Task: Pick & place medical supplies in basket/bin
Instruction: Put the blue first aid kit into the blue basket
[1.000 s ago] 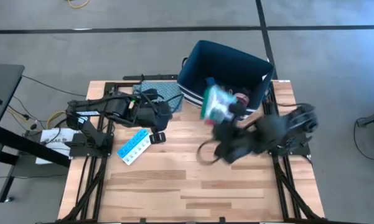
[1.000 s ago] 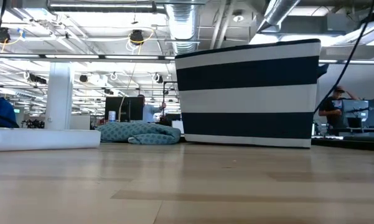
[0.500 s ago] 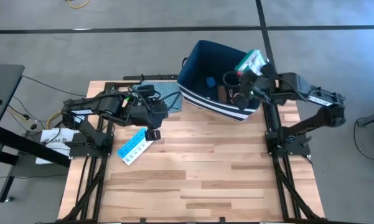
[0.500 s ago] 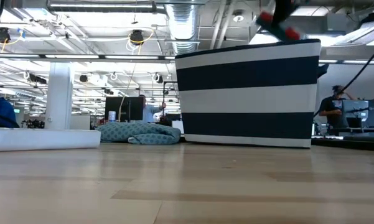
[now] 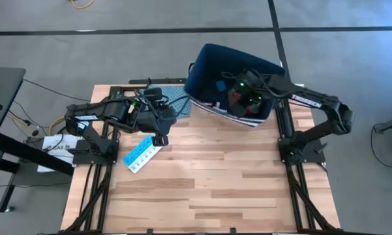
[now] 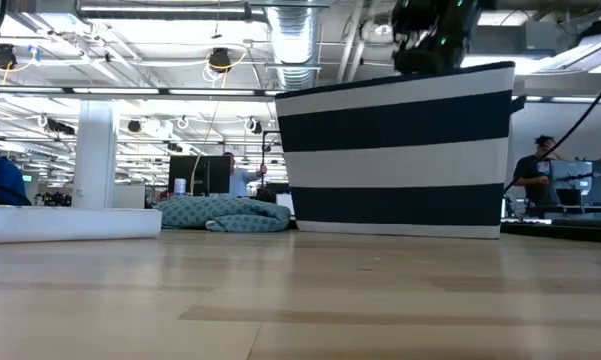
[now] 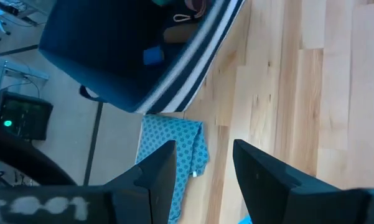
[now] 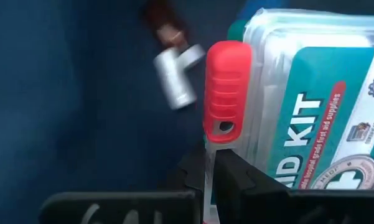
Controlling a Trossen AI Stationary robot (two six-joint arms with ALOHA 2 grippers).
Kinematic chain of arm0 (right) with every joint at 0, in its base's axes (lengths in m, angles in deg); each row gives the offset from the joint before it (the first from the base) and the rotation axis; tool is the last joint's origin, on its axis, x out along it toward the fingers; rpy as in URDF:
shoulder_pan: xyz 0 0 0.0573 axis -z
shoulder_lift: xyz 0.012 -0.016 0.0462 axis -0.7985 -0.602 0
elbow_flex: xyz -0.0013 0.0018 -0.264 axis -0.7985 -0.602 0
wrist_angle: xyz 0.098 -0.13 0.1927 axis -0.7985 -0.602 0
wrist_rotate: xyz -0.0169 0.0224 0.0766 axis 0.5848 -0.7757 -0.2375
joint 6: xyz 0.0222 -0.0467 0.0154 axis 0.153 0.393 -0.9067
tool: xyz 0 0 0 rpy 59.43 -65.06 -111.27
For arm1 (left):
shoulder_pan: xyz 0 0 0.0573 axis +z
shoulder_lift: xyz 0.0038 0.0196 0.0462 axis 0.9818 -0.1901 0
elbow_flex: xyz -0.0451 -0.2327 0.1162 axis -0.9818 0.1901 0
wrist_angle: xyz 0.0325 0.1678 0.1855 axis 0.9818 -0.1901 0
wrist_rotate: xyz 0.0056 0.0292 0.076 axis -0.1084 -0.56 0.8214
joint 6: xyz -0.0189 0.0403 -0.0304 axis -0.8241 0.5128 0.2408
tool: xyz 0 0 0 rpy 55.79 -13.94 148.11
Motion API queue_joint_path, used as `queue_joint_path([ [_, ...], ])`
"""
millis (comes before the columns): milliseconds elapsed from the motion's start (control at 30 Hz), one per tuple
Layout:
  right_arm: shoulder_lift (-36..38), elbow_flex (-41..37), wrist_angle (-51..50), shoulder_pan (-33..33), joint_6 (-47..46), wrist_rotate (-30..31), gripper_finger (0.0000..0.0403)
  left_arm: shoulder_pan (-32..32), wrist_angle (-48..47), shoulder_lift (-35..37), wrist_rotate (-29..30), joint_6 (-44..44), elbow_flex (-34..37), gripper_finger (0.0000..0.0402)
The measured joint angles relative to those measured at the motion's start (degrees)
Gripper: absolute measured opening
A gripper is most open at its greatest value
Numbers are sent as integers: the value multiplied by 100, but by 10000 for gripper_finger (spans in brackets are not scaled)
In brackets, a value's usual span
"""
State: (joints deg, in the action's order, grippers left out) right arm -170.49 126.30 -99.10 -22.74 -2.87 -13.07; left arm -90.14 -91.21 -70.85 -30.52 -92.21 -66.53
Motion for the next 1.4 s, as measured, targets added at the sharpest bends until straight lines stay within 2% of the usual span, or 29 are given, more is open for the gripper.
queue_joint_path([
  [100,-315,-17,116,153,82,-444,8,0,0,0,34,0,0,150],
  [300,-746,-33,117,224,251,144,33,0,2,0,27,-52,0,150],
  [467,-807,128,-461,248,102,101,61,-17,0,0,-134,-17,2,150],
  [667,-805,797,-1252,134,66,-7,71,-15,0,0,-121,-13,2,150],
  [867,-800,1524,-1563,66,116,-44,71,-15,0,0,-119,-11,0,150],
  [1033,-787,1946,-1518,330,258,460,48,-15,0,0,-119,-7,2,150],
  [1200,-855,1966,-1555,833,250,470,8,-15,0,0,-135,-78,2,150],
  [1400,-1351,1726,-1530,1276,216,537,12,-15,0,0,-300,-92,0,150],
])
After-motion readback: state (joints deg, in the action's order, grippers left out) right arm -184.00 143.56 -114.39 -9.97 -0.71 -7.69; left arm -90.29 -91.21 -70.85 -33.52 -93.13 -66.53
